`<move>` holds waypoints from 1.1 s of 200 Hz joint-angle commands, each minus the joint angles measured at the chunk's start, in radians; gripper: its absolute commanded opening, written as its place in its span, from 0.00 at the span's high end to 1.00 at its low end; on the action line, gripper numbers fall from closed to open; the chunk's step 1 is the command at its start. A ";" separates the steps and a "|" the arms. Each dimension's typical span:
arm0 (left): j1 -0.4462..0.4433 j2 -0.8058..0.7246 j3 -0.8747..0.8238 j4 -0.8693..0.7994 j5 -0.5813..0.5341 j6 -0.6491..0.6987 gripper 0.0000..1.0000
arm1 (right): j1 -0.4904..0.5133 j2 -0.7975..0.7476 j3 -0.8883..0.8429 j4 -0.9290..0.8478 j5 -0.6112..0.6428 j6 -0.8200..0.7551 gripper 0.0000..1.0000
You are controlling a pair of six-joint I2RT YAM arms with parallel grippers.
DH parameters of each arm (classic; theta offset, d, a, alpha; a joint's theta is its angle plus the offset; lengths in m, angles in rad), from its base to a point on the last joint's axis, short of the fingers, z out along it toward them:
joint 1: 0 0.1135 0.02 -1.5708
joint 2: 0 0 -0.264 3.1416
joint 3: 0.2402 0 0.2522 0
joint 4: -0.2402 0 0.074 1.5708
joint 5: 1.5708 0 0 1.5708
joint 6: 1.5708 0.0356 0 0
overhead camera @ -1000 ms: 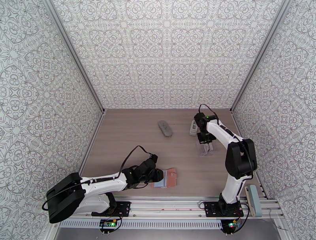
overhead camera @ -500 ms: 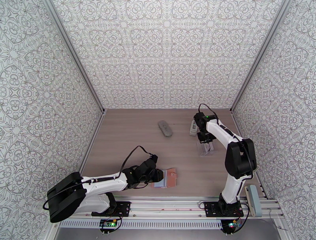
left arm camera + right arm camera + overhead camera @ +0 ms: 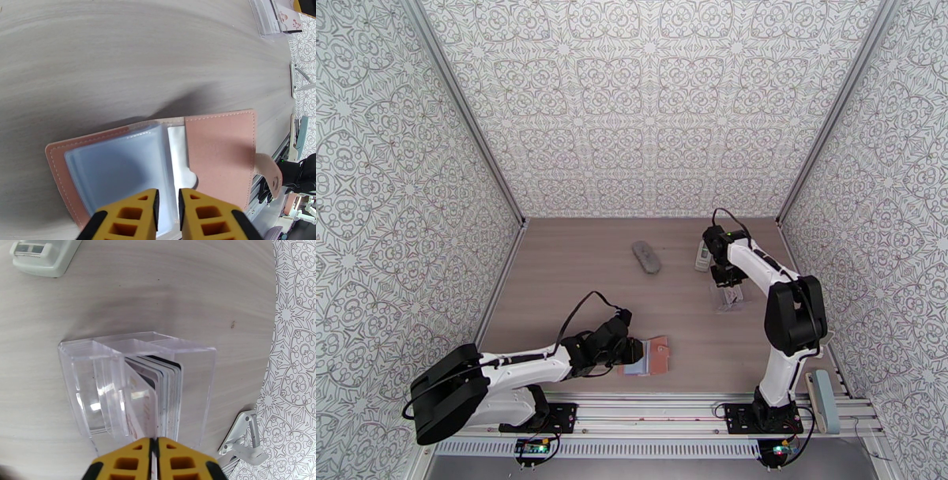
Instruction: Put the credit cards into the card holder
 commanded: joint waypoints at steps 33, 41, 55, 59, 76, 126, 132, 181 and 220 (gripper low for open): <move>-0.011 0.009 0.005 0.024 0.003 0.011 0.76 | 0.011 0.024 0.014 -0.008 0.039 0.008 0.88; -0.012 0.010 0.005 0.024 0.003 0.010 0.76 | 0.013 0.026 0.012 -0.008 0.039 0.007 0.88; -0.013 0.010 0.005 0.028 0.004 0.010 0.76 | 0.014 0.027 0.012 -0.008 0.050 0.007 0.88; -0.013 0.010 0.005 0.027 0.004 0.010 0.76 | 0.014 0.028 0.012 -0.008 0.051 0.007 0.88; -0.015 0.012 0.006 0.027 0.005 0.010 0.76 | 0.017 0.031 0.014 -0.011 0.065 0.006 0.88; -0.015 0.012 0.006 0.026 0.003 0.011 0.76 | 0.025 0.040 0.016 -0.015 0.085 0.004 0.87; -0.015 0.010 0.003 0.026 0.002 0.009 0.76 | 0.025 0.039 0.016 -0.014 0.085 0.003 0.87; -0.017 0.010 -0.008 0.039 0.004 0.001 0.76 | 0.028 0.038 0.011 0.001 0.059 0.001 0.90; -0.017 0.004 0.006 0.018 -0.001 0.009 0.76 | 0.030 0.023 0.006 0.010 0.024 0.000 0.94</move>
